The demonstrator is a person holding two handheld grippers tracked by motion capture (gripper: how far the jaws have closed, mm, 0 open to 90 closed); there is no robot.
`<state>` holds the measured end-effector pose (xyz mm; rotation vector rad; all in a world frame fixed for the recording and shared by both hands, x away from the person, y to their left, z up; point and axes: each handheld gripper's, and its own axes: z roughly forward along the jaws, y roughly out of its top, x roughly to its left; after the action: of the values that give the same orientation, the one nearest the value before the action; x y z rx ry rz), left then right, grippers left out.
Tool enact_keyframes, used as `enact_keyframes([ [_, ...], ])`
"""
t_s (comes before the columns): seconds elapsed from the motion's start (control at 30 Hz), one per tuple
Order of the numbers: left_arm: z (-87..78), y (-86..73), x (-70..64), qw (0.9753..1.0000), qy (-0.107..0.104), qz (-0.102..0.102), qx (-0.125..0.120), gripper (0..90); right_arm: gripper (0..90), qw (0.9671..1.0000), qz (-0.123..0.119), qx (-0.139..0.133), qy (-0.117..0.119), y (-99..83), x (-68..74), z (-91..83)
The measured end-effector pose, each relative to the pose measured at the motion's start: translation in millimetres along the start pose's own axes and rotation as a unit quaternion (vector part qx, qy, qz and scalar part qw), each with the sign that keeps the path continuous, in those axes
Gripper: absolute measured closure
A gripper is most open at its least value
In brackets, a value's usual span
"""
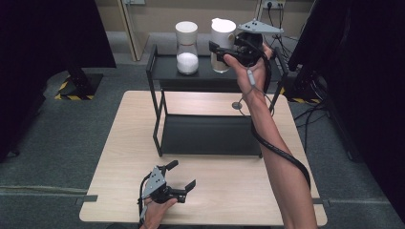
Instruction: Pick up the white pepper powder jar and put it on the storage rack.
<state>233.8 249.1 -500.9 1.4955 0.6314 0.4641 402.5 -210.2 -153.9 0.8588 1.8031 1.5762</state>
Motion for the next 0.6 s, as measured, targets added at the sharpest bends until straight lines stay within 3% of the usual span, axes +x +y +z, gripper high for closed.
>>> enact_keyframes([
  [0.6, -0.2, -0.2, 0.3, 1.0000, -0.001, -0.001, 0.000, 1.0, 30.9, 0.9996, 0.019, 0.001, -0.020, -16.7, -3.8, 27.1],
])
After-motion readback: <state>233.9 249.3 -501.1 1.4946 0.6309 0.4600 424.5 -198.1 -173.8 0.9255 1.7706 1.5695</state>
